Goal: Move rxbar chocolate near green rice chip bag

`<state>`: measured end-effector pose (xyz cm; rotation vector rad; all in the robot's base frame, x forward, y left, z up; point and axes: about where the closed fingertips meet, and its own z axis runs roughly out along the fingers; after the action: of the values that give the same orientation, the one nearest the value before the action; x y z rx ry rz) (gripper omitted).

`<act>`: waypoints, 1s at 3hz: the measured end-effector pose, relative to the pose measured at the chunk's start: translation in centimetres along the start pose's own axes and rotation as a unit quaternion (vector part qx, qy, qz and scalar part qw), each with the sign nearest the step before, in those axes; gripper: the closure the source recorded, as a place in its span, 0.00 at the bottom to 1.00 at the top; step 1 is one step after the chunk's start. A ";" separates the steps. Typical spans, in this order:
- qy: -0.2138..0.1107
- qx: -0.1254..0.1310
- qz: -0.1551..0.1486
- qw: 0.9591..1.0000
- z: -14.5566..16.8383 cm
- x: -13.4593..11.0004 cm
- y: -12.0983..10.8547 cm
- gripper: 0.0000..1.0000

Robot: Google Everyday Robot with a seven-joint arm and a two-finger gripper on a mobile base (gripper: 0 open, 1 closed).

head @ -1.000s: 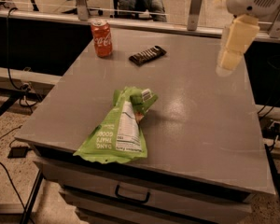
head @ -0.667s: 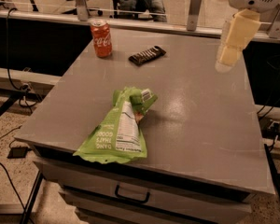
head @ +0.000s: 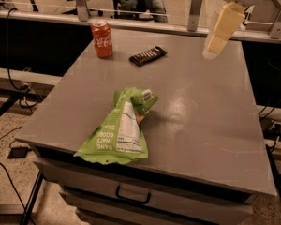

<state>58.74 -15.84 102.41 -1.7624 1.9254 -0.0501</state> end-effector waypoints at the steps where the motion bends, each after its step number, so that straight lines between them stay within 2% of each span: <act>1: -0.103 0.047 0.047 0.992 2.1 0.0 -5.8 0.00; 2: -0.163 0.082 0.090 0.979 3.4 0.8 -9.1 0.00; 3: -0.203 0.145 0.147 0.957 4.1 2.4 -11.6 0.00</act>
Offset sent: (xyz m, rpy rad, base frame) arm 0.1344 -0.0290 0.0038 0.5391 -0.2203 -0.1622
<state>71.00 -18.54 102.35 -1.1750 1.7499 0.1213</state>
